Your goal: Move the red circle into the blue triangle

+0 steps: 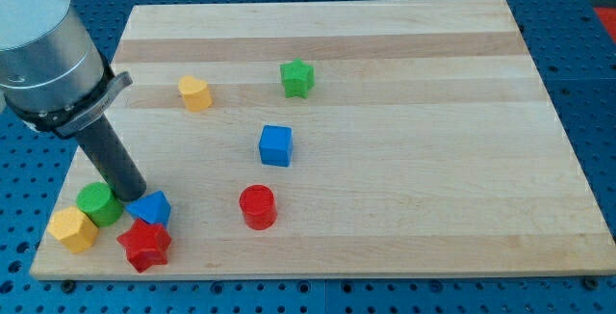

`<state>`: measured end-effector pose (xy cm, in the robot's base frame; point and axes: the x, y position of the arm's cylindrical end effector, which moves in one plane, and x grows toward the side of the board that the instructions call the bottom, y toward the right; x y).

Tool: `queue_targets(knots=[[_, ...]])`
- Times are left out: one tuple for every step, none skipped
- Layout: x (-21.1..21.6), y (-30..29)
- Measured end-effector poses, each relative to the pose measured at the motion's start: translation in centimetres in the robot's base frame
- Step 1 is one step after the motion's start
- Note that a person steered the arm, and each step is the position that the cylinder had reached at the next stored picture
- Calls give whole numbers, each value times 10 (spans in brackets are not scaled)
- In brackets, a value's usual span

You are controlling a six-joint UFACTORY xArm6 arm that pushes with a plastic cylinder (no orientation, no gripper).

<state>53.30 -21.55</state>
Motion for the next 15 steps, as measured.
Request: queue_targets(knots=[[-6,11],[-27,61],[-29,159],[-14,269],[55,303],[69,278],[61,236],[49,189],[40,155],[34,134],[32,119],[29,150],[2,167],[-2,142],[-2,105]])
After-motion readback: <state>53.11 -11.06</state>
